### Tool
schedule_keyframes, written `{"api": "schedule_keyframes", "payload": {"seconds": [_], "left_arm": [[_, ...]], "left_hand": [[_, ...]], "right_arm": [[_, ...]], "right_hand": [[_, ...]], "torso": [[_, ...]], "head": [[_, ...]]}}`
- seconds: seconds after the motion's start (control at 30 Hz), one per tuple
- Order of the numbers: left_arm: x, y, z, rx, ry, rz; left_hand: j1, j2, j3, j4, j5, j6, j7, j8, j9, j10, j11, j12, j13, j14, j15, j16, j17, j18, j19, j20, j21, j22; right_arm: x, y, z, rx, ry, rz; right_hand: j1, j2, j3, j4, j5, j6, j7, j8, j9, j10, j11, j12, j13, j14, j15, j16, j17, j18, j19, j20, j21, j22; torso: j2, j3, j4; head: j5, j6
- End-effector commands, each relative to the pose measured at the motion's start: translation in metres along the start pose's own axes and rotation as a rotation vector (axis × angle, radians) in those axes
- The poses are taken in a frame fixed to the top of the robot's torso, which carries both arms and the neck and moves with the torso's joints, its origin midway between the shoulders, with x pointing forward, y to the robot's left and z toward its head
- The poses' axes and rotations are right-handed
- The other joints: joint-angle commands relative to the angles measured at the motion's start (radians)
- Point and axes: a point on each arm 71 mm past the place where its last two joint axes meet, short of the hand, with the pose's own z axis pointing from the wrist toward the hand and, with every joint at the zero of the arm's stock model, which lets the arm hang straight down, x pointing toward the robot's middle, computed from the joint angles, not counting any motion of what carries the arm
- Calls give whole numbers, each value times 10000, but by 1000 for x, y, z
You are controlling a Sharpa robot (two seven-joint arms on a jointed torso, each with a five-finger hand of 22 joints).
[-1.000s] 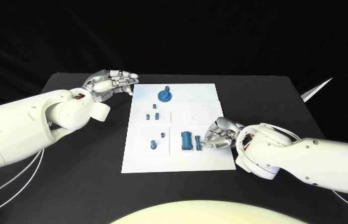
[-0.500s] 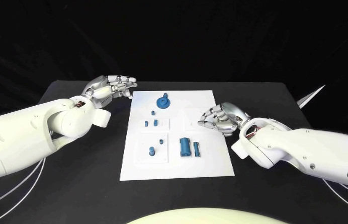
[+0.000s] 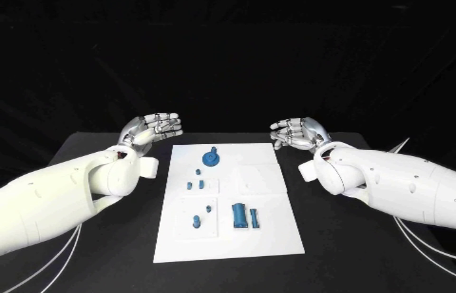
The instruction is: Assemble the parts on the task board
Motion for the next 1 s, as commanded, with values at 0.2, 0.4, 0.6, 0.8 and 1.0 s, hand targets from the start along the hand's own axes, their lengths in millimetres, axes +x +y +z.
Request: {"api": "schedule_keyframes", "payload": {"seconds": [0.2, 0.4, 0.6, 0.8, 1.0], "left_arm": [[4, 5, 6, 52, -293, -10], [16, 9, -2, 10, -569, 135], [37, 14, -18, -51, -1077, 416], [58, 17, -38, -91, -1594, 719], [70, 17, -50, -105, -1889, 897]], "left_hand": [[-4736, 1813, -6082, -907, -968, -7744, -1688, -2859, -2707, -9269, -1840, -1593, -744, -7352, -1683, -3202, -2215, -1849, -7064, -2868, -2062, -1733], [-13728, 1813, -6082, -907, -968, -7744, -1688, -2859, -2707, -9269, -1840, -1593, -744, -7352, -1683, -3202, -2215, -1849, -7064, -2868, -2062, -1733], [-13728, 1813, -6082, -907, -968, -7744, -1688, -2859, -2707, -9269, -1840, -1593, -744, -7352, -1683, -3202, -2215, -1849, -7064, -2868, -2062, -1733], [-13728, 1813, -6082, -907, -968, -7744, -1688, -2859, -2707, -9269, -1840, -1593, -744, -7352, -1683, -3202, -2215, -1849, -7064, -2868, -2062, -1733], [-13728, 1813, -6082, -907, -968, -7744, -1688, -2859, -2707, -9269, -1840, -1593, -744, -7352, -1683, -3202, -2215, -1849, -7064, -2868, -2062, -1733]], "right_arm": [[-2, -1, 9, -96, -175, 275], [17, 5, -1, -175, -509, 1039], [46, 17, -21, -121, -1097, 2280], [65, 26, -37, 54, -1497, 3068], [70, 30, -42, 126, -1612, 3287]], "right_hand": [[-4361, 2069, -5805, -975, -1277, -8426, -1728, -1916, -4934, -3772, -1275, -1281, -3488, -10480, -861, -3445, -5508, -1701, -10669, -1860, -732, -6974], [-12862, 2069, -5805, -975, -1277, -8426, -1728, -1916, -4934, -11070, -1275, -1281, -3488, -10480, -861, -3445, -5508, -1701, -10669, -1860, -732, -6974], [-12862, 2069, -5805, -975, -1277, -8426, -1728, -1916, -4934, -11070, -1275, -1281, -3488, -10480, -861, -3445, -5508, -1701, -10669, -1860, -732, -6974], [-12862, 2069, -5805, -975, -1277, -8426, -1728, -1916, -4934, -11070, -1275, -1281, -3488, -10480, -861, -3445, -5508, -1701, -10669, -1860, -732, -6974], [-12862, 2069, -5805, -975, -1277, -8426, -1728, -1916, -4934, -11070, -1275, -1281, -3488, -10480, -861, -3445, -5508, -1701, -10669, -1860, -732, -6974]], "torso": [[-108, 45, -25], [-379, 224, -182], [-620, 383, -320], [-649, 402, -337], [-649, 402, -337]], "head": [[70, 166], [288, 568], [481, 925], [504, 967], [504, 967]]}}
